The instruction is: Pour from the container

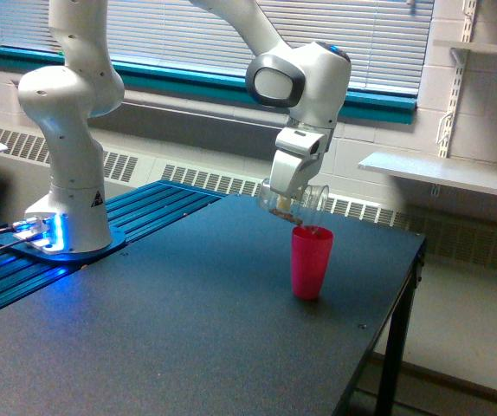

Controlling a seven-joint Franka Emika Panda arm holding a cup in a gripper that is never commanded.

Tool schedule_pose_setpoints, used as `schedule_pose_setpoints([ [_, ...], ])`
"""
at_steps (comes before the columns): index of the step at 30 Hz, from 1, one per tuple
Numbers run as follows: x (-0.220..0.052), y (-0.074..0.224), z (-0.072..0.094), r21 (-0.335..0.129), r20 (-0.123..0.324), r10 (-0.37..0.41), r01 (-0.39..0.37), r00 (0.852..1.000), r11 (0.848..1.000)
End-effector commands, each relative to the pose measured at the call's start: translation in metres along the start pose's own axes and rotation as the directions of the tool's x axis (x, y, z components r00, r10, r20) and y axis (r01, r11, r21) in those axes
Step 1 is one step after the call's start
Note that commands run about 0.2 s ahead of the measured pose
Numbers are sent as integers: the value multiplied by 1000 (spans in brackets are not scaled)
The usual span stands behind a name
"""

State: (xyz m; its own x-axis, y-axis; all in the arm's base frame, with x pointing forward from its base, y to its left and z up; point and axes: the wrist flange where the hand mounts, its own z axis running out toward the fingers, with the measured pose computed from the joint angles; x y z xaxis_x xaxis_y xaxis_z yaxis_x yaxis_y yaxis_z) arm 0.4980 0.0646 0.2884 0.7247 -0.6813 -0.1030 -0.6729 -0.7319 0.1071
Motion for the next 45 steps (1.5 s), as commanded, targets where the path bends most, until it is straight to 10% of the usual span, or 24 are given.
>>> schedule_pose_setpoints([
  [1,4,-1,-3,1,11,-31,31,999,1000],
  [45,14,0,1,31,93,-67,65,993,997],
])
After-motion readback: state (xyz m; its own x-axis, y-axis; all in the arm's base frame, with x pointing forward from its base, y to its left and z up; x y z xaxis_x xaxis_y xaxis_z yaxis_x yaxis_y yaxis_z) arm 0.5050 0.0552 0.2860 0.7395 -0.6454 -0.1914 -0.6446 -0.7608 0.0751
